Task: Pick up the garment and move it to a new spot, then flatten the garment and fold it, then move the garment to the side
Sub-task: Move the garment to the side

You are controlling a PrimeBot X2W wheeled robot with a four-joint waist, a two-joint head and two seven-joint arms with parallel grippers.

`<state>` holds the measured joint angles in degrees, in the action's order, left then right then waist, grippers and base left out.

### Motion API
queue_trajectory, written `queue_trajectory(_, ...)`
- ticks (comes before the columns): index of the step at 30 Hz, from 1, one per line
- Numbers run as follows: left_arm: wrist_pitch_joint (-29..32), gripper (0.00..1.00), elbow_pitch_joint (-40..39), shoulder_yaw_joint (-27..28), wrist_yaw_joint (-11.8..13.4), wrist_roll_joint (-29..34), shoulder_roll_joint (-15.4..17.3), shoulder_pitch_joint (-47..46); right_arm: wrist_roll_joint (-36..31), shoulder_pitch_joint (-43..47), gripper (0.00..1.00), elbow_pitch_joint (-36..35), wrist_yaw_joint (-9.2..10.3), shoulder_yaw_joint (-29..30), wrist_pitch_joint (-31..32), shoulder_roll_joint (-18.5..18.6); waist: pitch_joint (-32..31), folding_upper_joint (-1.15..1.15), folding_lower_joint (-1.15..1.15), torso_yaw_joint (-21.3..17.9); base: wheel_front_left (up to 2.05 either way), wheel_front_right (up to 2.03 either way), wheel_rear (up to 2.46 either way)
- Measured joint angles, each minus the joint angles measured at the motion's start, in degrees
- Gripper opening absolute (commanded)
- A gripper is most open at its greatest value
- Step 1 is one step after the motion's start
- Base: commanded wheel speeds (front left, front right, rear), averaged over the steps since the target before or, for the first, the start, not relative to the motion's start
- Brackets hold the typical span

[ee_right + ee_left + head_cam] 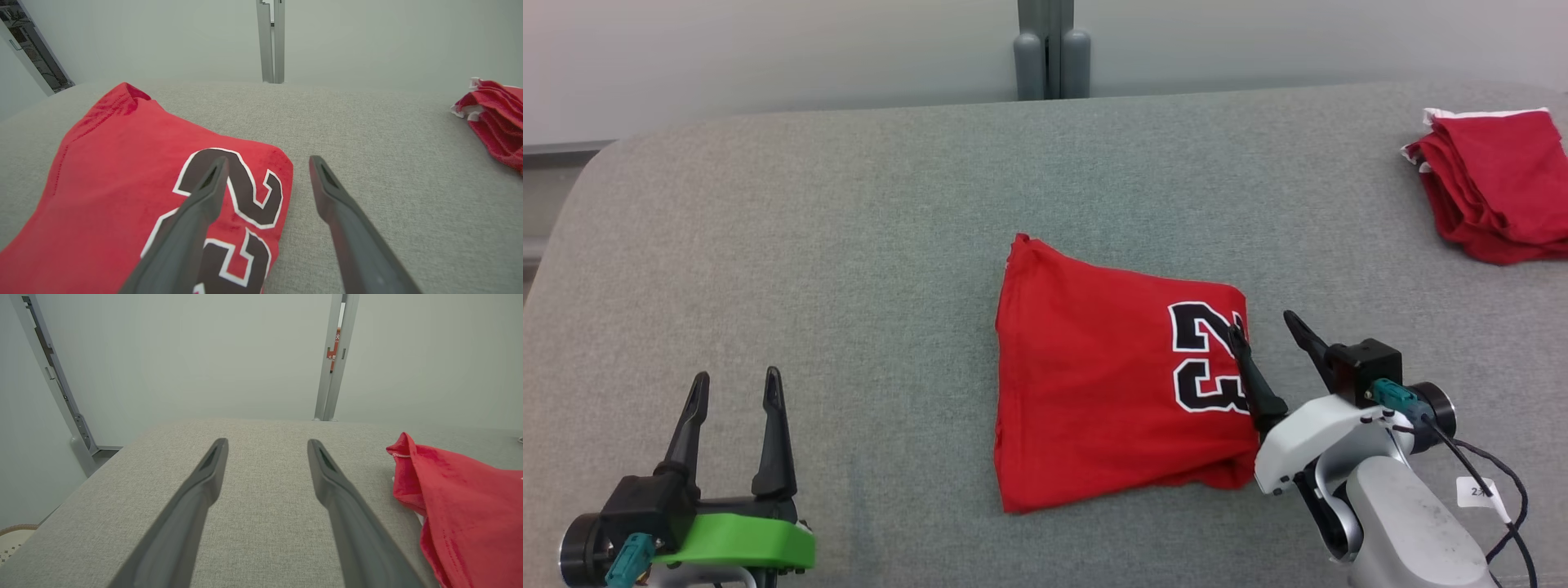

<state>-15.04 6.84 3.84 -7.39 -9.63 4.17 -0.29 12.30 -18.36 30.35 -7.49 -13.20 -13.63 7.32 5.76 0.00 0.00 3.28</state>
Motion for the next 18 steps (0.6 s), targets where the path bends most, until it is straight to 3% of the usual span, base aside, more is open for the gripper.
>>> queue_trajectory(8, 0.0, 1.0, 0.8, -0.5, 0.0, -0.2, -0.2, -2.0, 1.5, -3.0, 1.0, 12.1, 0.0, -0.3, -0.5, -1.5, 3.0, 0.0, 0.0, 2.3, 0.0, 0.0, 0.0)
queue_trajectory(17, 0.0, 1.0, 1.2, -0.5, 0.0, -0.2, -0.5, -2.7, 4.4, -4.3, 1.0, 18.1, -0.01, 0.1, -1.6, -3.4, 4.4, 0.0, 0.0, 2.9, 0.0, 0.0, 0.0)
queue_trajectory(18, 0.0, 1.0, 1.3, -0.5, 0.0, -0.2, -0.6, -2.9, 5.2, -4.3, 0.92, 18.5, -0.08, 0.7, -1.6, -3.6, 4.4, 0.0, 0.0, 2.9, 0.0, 0.0, 0.0)
